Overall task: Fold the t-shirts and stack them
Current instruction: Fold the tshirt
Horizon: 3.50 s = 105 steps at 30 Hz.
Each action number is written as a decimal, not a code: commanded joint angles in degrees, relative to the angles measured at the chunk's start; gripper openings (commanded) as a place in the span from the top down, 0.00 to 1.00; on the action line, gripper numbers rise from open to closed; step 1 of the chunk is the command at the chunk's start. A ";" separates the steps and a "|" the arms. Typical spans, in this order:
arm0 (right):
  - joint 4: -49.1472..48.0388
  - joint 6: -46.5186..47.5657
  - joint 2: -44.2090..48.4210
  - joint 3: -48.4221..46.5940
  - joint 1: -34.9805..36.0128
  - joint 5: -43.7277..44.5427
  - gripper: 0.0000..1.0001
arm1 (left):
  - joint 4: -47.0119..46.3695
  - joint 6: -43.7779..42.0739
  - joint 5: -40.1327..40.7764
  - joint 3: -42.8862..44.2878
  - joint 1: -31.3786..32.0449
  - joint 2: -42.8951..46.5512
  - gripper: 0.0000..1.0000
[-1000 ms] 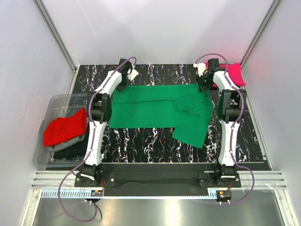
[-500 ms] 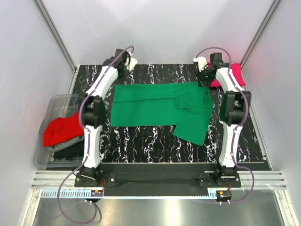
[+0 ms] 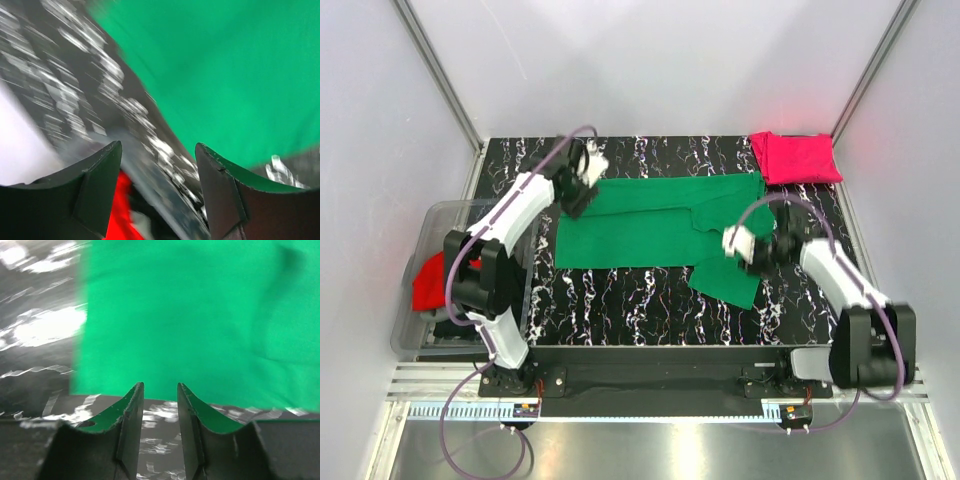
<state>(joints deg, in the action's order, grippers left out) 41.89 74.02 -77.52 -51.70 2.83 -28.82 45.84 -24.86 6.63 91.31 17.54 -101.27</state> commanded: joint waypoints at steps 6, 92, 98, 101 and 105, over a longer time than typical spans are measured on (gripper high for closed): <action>3.36 25.90 18.01 14.78 2.70 -5.99 0.60 | 1.09 0.78 -3.12 -7.28 -0.93 0.38 0.39; 6.19 14.67 -2.20 6.70 5.96 6.50 0.99 | 2.94 -19.00 -12.70 -23.37 -5.67 -8.76 0.93; 3.38 3.87 -2.11 3.29 5.52 6.32 1.00 | 0.56 -16.27 -10.77 -22.14 -5.76 -7.98 1.00; 1.71 -1.50 -0.18 1.35 4.47 5.88 1.00 | 0.56 -16.80 -10.33 -21.96 -5.76 -6.05 1.00; 1.00 -7.73 0.96 -4.62 2.89 6.05 1.00 | 1.00 -17.94 -8.66 -20.56 -5.76 -3.32 1.00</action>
<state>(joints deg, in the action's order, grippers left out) 45.63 74.28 -79.18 -50.83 7.09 -22.98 50.52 -41.60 -4.34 70.63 12.23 -107.18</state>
